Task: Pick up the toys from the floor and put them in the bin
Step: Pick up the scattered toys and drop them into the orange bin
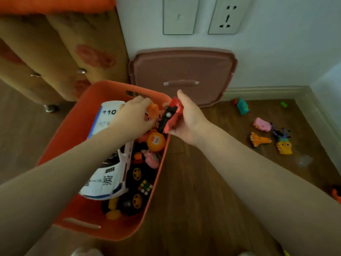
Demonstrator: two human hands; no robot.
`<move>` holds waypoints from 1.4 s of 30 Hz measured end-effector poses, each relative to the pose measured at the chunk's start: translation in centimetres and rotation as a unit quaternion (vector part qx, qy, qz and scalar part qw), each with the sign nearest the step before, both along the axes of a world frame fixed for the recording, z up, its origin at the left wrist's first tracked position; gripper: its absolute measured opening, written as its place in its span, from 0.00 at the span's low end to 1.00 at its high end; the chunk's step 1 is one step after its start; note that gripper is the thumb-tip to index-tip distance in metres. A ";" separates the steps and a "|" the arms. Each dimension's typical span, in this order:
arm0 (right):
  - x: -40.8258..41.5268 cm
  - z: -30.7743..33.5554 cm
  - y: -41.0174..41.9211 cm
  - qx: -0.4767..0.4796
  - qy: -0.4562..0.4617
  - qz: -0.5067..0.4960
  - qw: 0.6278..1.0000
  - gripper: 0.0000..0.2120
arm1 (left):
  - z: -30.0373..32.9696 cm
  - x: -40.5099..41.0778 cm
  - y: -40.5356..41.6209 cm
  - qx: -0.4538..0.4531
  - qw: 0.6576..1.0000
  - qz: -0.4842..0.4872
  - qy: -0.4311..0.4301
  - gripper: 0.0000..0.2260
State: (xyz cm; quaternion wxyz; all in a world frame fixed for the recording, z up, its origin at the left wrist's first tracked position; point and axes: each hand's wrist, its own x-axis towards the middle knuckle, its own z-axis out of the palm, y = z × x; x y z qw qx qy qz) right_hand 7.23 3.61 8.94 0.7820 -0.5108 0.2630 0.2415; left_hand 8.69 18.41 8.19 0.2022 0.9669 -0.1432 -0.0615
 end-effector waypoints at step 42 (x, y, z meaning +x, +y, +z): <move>-29.7 -21.2 -27.4 -0.721 0.141 0.218 0.642 0.26 | -21.8 -18.8 -31.9 0.164 0.855 -0.467 0.154 0.36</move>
